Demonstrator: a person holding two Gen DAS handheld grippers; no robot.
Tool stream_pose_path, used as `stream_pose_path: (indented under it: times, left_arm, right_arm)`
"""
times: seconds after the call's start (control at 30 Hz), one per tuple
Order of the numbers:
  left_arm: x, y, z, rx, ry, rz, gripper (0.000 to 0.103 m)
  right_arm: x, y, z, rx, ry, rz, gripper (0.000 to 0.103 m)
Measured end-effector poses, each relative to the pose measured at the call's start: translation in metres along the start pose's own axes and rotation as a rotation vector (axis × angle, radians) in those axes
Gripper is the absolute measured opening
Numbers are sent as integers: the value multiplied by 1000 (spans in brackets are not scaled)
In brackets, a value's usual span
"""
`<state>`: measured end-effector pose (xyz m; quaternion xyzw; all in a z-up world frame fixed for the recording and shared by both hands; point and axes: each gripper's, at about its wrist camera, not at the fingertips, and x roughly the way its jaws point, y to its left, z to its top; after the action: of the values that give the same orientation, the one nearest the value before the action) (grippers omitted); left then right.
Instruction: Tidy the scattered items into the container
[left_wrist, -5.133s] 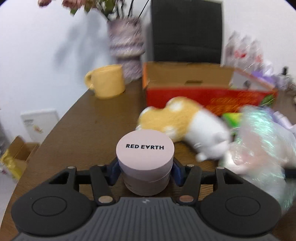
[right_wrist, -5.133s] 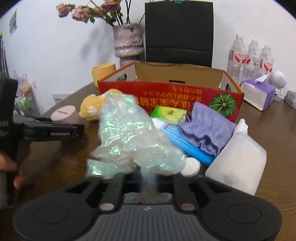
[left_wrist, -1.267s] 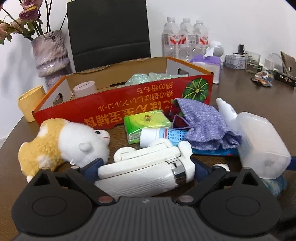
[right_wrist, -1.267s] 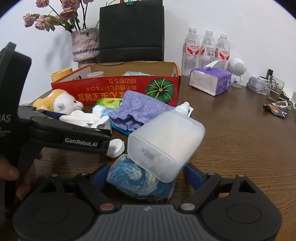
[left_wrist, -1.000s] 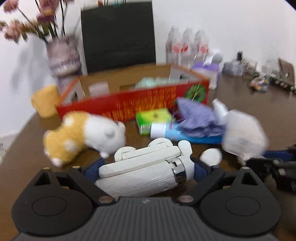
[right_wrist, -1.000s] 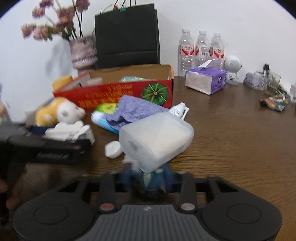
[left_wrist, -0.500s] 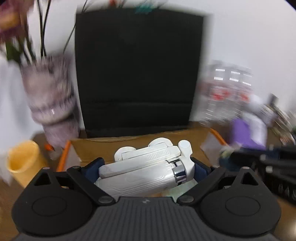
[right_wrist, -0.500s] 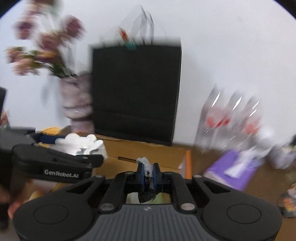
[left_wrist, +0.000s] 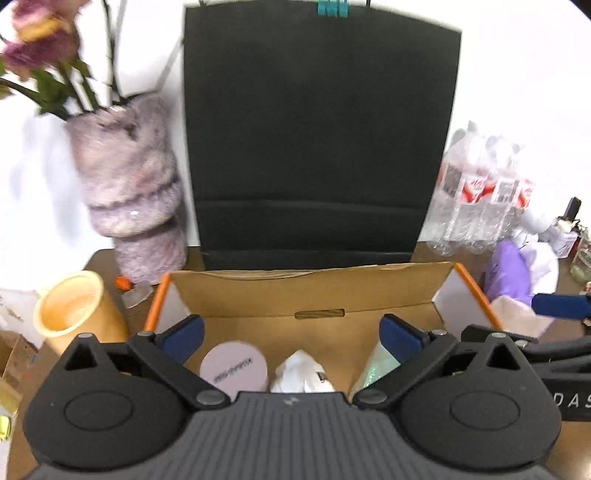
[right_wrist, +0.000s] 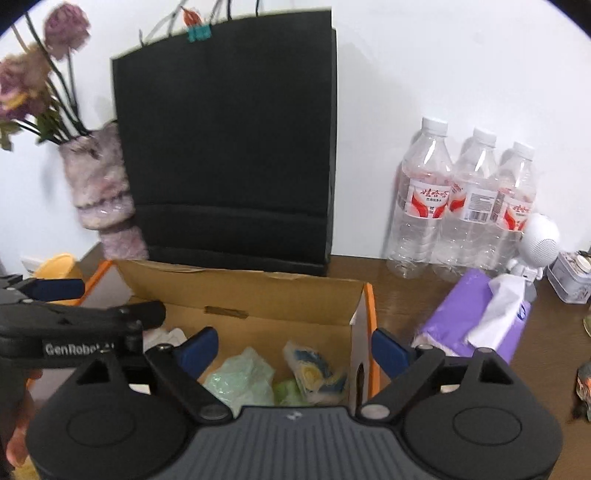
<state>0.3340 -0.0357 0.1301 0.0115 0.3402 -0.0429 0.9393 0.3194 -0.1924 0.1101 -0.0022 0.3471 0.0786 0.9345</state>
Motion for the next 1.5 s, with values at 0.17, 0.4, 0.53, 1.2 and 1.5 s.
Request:
stream_pose_path:
  times: [0.17,0.4,0.53,1.2,1.5]
  left_arm:
    - [-102,7,-51,-27,-33,7,103]
    - [-201,12,-232,-53,-92,-58,103]
    - [-202,1,-294,-19,-56,0,103]
    - [-172,5,-311,-27,2,77,103]
    - [-175,6,-312,-33,5,70,103]
  right_arm:
    - [-80,4,-42,44,-21,26,91]
    - [-188,24,-205,60,-67,131,99]
    - [-204,36,-279,50,-55,98,99]
    - [-161,51,-298,-10,-12,-39,103]
    - [-161,51,-297,-7,-12,-42,103]
